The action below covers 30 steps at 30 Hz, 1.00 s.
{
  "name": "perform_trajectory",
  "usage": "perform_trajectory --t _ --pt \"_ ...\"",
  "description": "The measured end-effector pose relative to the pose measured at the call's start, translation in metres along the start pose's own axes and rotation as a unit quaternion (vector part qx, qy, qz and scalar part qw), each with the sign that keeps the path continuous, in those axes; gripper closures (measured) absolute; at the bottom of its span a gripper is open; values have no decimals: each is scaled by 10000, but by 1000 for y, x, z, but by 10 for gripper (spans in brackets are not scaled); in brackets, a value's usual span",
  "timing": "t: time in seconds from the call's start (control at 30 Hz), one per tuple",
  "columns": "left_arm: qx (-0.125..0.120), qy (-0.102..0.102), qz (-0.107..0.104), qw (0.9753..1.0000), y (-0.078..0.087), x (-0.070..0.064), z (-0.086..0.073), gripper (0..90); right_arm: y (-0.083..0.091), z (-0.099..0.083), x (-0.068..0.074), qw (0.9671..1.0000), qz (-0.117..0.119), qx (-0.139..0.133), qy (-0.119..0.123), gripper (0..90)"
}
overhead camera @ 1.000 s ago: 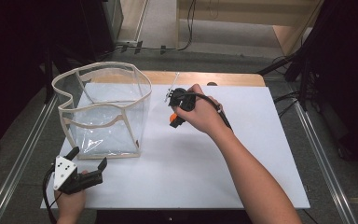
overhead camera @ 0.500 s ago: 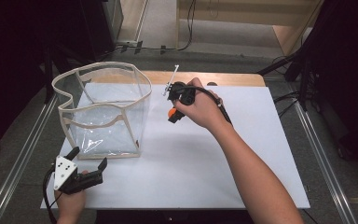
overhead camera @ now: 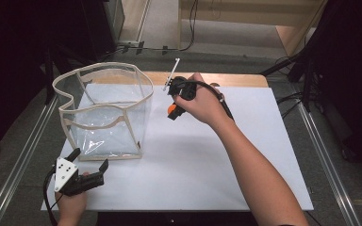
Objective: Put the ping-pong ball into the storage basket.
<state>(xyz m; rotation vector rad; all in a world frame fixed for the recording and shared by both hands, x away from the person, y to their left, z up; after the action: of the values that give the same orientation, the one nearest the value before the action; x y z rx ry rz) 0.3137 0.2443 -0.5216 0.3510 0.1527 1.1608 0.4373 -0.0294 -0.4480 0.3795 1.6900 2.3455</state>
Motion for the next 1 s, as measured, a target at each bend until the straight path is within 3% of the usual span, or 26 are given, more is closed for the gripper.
perform_trajectory --t 1.0 --pt "10 -24 -4 10000 0 0 0 0 31 19 2 9999 84 -1 141 483"
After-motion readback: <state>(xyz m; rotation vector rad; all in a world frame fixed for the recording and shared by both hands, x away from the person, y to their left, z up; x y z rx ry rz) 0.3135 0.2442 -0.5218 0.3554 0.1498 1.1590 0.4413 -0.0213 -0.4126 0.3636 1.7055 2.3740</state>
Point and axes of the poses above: each handheld gripper's, and its own axes: y roughly backward along the jaws, z roughly out of its top, x roughly to its left, the point moved 10 cm from there along -y, roughly forward along the jaws, and after that the axes turned 4 degrees about x, right-handed, at the moved point
